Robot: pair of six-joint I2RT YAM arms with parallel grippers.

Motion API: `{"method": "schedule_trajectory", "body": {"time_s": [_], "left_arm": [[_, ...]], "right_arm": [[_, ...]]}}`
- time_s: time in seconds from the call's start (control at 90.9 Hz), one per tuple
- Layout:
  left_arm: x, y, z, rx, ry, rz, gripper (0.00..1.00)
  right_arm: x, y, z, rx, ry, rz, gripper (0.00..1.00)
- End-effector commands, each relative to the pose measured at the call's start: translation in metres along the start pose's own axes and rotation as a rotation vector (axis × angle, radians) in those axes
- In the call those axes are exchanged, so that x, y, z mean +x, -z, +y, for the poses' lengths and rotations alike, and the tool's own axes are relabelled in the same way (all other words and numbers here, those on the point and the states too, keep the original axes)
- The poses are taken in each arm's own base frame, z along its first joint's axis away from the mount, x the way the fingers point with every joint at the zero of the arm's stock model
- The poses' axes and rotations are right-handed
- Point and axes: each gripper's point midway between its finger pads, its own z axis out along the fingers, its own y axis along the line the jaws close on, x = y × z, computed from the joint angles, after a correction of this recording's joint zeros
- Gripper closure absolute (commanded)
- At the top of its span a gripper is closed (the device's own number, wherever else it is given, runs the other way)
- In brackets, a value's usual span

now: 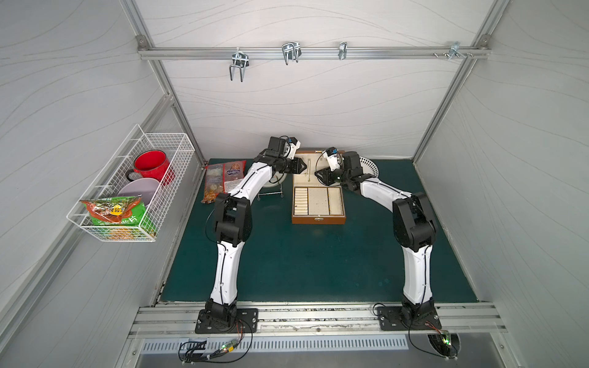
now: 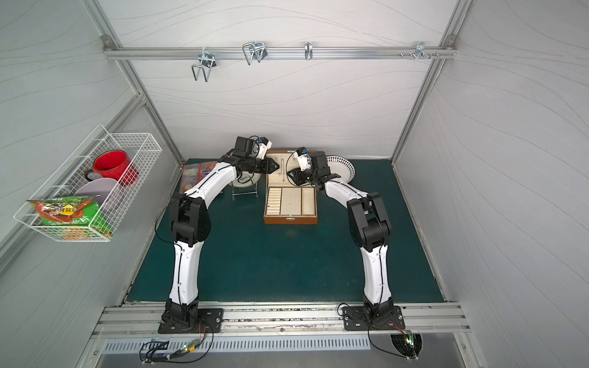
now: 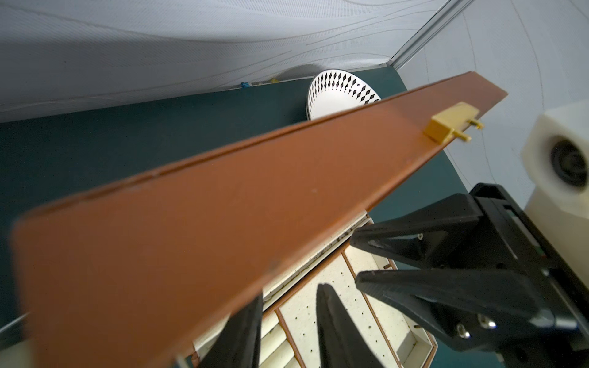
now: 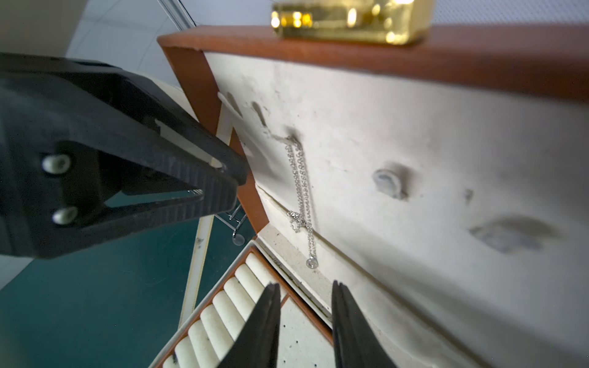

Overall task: Put jewelry chain into jewelry box
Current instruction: Hang the necklace on the jewelry box clasp.

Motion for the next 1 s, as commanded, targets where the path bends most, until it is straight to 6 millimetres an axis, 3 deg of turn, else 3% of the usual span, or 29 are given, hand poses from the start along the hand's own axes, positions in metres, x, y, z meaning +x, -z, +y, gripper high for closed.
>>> {"method": "schedule_trajectory", "body": {"time_s": [0.0,0.341,0.66,0.825,0.902,0.99], "left_arm": [[-0.025,0.02,-0.009,-0.005,-0.032,-0.084,0.67],[-0.022,0.045,-0.02,-0.014,0.014,-0.097,0.65],[-0.009,0.068,-0.021,-0.053,0.073,-0.13,0.62],[0.007,0.059,-0.007,-0.136,0.135,-0.056,0.63],[0.014,0.053,-0.011,-0.141,0.171,-0.012,0.63],[0.022,0.045,-0.015,-0.188,0.081,0.003,0.61]], "right_arm": [[-0.003,-0.001,0.002,0.03,0.121,0.021,0.64],[-0.005,0.006,0.025,0.008,0.274,0.008,0.6],[-0.011,0.015,0.033,0.037,0.237,0.062,0.59],[-0.015,0.017,0.038,0.028,0.225,0.022,0.58],[-0.019,0.021,0.039,0.032,0.228,-0.004,0.58],[-0.016,0.024,0.038,0.035,0.262,-0.012,0.58]]}}
